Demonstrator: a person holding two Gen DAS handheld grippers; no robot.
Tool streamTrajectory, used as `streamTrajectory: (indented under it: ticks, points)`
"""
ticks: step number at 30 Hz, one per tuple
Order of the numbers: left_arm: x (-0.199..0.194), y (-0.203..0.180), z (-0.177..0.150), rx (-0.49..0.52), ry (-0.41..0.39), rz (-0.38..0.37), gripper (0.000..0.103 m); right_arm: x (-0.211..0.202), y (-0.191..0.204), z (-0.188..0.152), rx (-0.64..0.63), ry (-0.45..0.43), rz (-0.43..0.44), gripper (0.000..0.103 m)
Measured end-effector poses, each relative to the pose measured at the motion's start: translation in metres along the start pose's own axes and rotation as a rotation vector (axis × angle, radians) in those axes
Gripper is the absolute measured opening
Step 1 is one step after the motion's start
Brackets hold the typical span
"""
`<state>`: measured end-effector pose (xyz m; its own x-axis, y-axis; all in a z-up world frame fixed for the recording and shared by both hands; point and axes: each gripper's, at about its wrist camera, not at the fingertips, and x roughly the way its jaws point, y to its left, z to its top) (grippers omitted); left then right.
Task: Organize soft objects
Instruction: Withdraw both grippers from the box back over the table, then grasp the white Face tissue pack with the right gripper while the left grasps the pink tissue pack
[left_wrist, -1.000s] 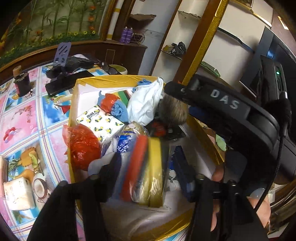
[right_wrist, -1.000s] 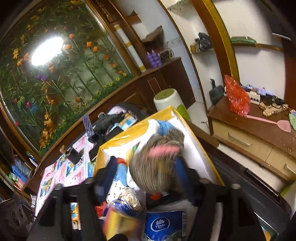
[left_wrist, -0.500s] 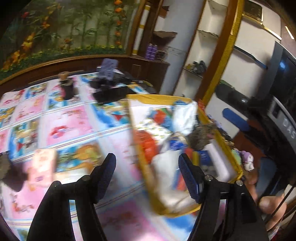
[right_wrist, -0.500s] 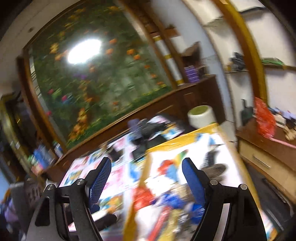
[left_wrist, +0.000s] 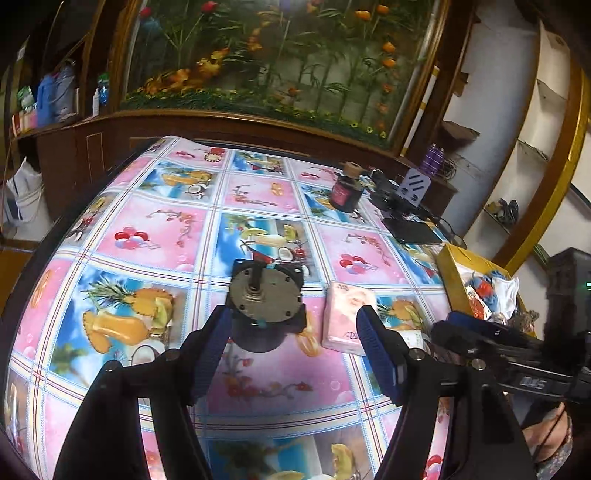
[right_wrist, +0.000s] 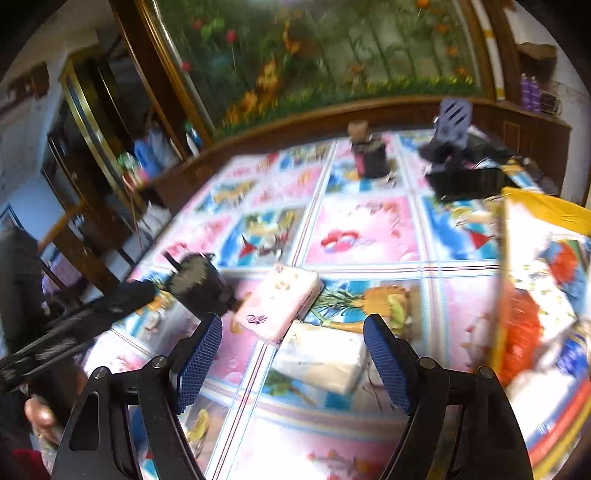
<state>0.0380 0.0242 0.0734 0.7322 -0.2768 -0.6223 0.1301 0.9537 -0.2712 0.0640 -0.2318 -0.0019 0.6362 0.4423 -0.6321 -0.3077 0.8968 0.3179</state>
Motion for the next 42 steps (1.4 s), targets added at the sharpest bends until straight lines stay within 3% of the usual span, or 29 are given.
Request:
streamTrajectory:
  ticks: [5,8,13,21,22,24,25,26,28,36,39,42]
  points:
    - [-0.002,-0.001,-0.001,0.019,-0.002,0.006,0.069,0.043,-0.010,0.002,0.016,0.097,-0.020,0.083]
    - [-0.004,0.001,-0.002,0.016,-0.006,0.003,0.069,0.048,-0.012,-0.004,0.004,0.130,-0.018,0.083]
    - [-0.003,0.005,-0.002,-0.007,0.013,-0.015,0.069,0.034,0.012,-0.029,-0.123,0.189,0.009,0.086]
    - [-0.001,0.000,-0.004,0.016,0.022,-0.022,0.069,0.038,0.037,-0.039,-0.325,0.194,-0.111,0.085]
    - [-0.001,0.000,-0.005,0.015,0.027,-0.025,0.069,0.042,0.035,-0.040,-0.324,0.207,-0.105,0.084]
    - [0.001,0.000,-0.005,0.015,0.034,-0.033,0.069,0.048,0.031,-0.043,-0.314,0.230,-0.100,0.065]
    - [0.001,-0.002,-0.005,0.021,0.038,-0.037,0.069,0.047,0.029,-0.044,-0.316,0.218,-0.116,0.053]
    - [0.002,-0.004,-0.006,0.029,0.041,-0.041,0.069,0.045,0.025,-0.043,-0.297,0.211,-0.104,0.052]
    - [0.004,-0.011,-0.008,0.056,0.052,-0.059,0.069,0.039,0.016,-0.037,-0.229,0.161,-0.093,0.051]
    - [0.031,-0.058,-0.020,0.232,0.131,-0.063,0.069,-0.026,-0.008,-0.013,-0.079,-0.227,-0.166,0.051]
    - [0.051,-0.071,-0.022,0.279,0.173,-0.025,0.069,-0.041,-0.013,-0.011,-0.055,-0.293,-0.189,0.051]
    - [0.068,-0.076,-0.020,0.296,0.198,0.013,0.069,-0.047,-0.021,-0.009,-0.016,-0.302,-0.164,0.051]
